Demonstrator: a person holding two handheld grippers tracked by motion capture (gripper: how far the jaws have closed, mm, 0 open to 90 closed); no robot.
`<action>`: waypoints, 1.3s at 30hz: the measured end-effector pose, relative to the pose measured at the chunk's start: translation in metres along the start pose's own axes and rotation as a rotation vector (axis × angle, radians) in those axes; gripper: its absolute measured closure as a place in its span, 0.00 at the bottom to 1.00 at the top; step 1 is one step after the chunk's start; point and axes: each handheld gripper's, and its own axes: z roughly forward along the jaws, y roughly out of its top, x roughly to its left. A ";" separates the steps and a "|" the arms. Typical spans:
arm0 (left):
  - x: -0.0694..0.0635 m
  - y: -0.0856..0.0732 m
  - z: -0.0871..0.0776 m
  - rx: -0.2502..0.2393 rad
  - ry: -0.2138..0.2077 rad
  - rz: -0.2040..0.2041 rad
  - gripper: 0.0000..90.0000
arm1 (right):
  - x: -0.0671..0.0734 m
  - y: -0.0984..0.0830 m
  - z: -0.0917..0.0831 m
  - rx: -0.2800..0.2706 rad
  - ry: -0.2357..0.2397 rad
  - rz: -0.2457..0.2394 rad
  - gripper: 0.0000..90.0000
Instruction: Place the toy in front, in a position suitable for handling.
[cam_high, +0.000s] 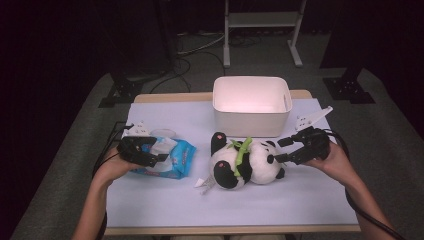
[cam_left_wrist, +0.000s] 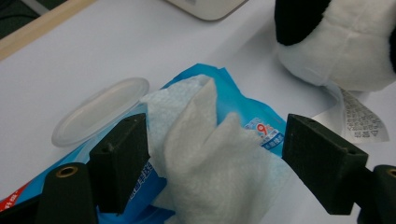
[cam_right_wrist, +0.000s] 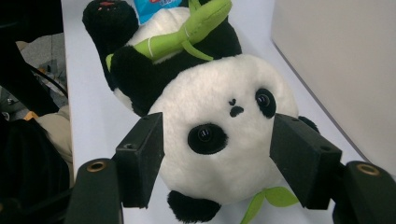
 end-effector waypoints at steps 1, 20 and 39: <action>0.001 -0.001 0.001 -0.009 0.002 -0.013 0.28 | 0.000 0.000 0.000 0.000 0.002 -0.001 0.37; 0.001 -0.006 0.007 0.018 -0.010 0.029 0.96 | -0.001 -0.003 0.000 -0.006 0.014 -0.001 0.34; -0.013 0.024 -0.008 -0.060 -0.142 0.057 0.98 | 0.001 -0.011 0.000 -0.020 0.042 0.006 0.33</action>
